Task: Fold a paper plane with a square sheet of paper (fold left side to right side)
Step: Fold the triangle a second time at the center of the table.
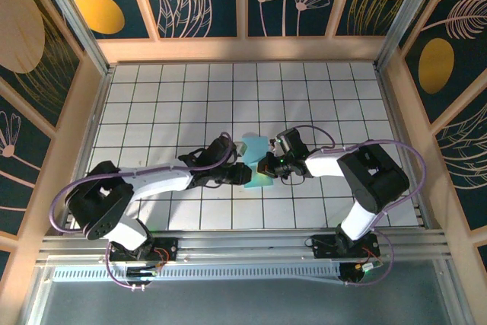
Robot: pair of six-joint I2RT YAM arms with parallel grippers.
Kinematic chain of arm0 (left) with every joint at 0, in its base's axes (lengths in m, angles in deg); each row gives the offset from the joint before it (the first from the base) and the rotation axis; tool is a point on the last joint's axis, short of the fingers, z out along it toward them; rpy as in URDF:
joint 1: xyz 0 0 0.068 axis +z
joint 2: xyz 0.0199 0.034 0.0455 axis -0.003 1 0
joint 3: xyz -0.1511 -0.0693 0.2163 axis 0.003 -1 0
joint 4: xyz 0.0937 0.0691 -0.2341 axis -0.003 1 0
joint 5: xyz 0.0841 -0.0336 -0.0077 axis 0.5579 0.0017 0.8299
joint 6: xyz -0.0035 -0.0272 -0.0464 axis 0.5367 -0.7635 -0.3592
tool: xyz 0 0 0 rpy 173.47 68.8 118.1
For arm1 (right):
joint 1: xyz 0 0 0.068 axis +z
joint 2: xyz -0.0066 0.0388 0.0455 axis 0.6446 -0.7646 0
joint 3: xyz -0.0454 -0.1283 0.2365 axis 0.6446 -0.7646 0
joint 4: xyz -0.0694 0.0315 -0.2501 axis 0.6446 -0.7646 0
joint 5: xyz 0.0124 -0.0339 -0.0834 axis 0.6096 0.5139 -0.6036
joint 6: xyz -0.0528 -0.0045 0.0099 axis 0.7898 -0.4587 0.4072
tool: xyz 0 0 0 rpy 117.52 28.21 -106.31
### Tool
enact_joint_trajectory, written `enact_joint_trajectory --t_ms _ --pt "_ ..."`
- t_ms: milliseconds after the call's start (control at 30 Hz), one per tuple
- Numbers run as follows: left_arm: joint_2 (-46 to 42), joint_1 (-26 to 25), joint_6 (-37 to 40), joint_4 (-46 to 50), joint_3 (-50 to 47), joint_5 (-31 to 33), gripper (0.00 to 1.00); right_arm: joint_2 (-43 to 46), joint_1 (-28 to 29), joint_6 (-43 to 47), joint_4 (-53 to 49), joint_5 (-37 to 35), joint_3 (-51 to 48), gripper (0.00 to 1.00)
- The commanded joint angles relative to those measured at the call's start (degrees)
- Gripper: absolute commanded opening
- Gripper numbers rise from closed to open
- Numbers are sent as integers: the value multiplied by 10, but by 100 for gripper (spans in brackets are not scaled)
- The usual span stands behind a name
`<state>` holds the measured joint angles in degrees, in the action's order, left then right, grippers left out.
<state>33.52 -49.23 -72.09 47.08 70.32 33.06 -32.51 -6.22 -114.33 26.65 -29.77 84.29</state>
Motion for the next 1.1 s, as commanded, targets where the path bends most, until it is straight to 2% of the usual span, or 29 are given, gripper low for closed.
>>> enact_joint_trajectory --t_ms 0,367,1067 --pt "20 2 -48 -66 -4 -41 18 -14 5 18 -38 -18 -19 0" --pt "82 2 -70 -120 -11 -42 13 -13 5 19 -42 -18 -22 0" --pt "93 2 -67 -116 -44 -26 13 -20 5 20 -45 -21 -21 0"
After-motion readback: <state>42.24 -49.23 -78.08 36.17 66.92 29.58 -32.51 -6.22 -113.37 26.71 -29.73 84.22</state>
